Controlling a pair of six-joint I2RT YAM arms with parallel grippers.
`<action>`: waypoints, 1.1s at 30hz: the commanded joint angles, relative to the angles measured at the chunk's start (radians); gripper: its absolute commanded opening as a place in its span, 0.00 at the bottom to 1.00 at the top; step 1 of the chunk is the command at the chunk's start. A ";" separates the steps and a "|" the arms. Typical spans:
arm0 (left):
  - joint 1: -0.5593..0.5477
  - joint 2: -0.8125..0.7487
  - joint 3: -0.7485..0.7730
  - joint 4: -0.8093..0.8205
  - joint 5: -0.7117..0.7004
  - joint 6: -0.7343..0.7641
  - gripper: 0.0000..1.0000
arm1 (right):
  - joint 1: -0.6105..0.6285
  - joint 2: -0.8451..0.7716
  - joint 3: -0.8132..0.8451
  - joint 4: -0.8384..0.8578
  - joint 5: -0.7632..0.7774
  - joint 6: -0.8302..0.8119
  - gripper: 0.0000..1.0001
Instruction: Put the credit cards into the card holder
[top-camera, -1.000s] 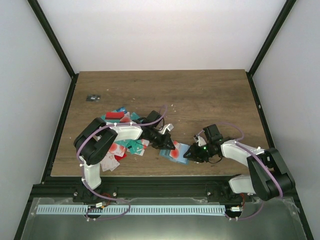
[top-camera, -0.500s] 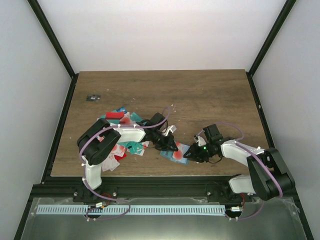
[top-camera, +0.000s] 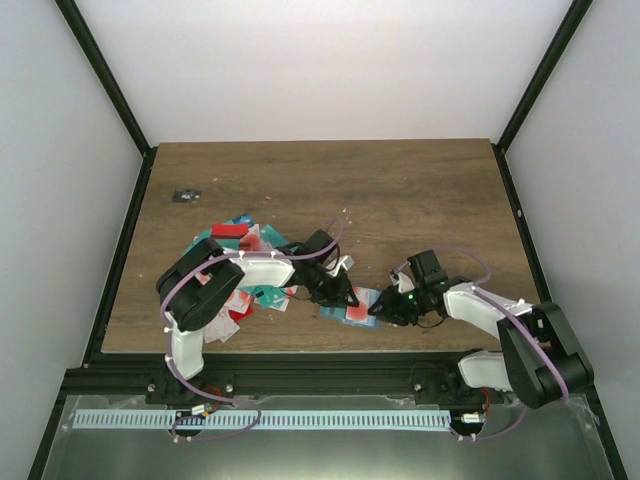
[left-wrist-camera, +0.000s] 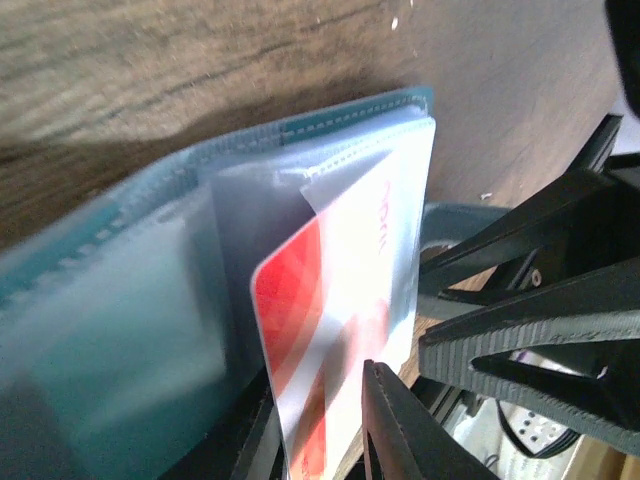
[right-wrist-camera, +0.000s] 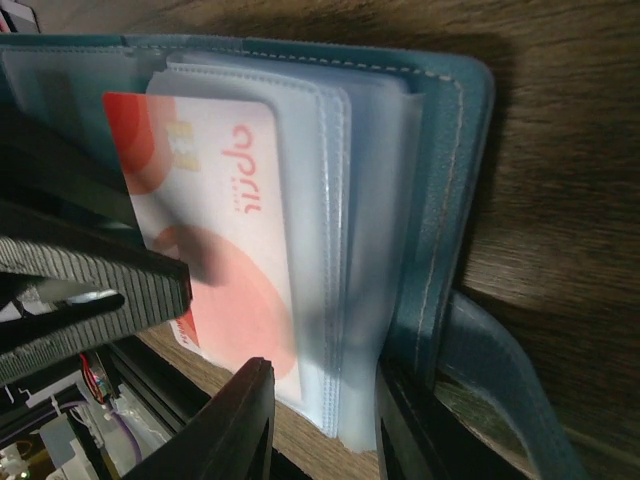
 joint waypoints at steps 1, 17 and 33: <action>-0.024 -0.026 0.039 -0.097 -0.030 0.028 0.25 | -0.001 -0.029 -0.013 0.033 0.017 0.034 0.30; -0.042 -0.033 0.134 -0.283 -0.118 0.080 0.42 | -0.001 -0.063 -0.019 0.023 0.031 0.053 0.30; -0.091 0.104 0.345 -0.518 -0.251 0.084 0.41 | -0.001 -0.019 -0.021 0.079 0.034 0.061 0.28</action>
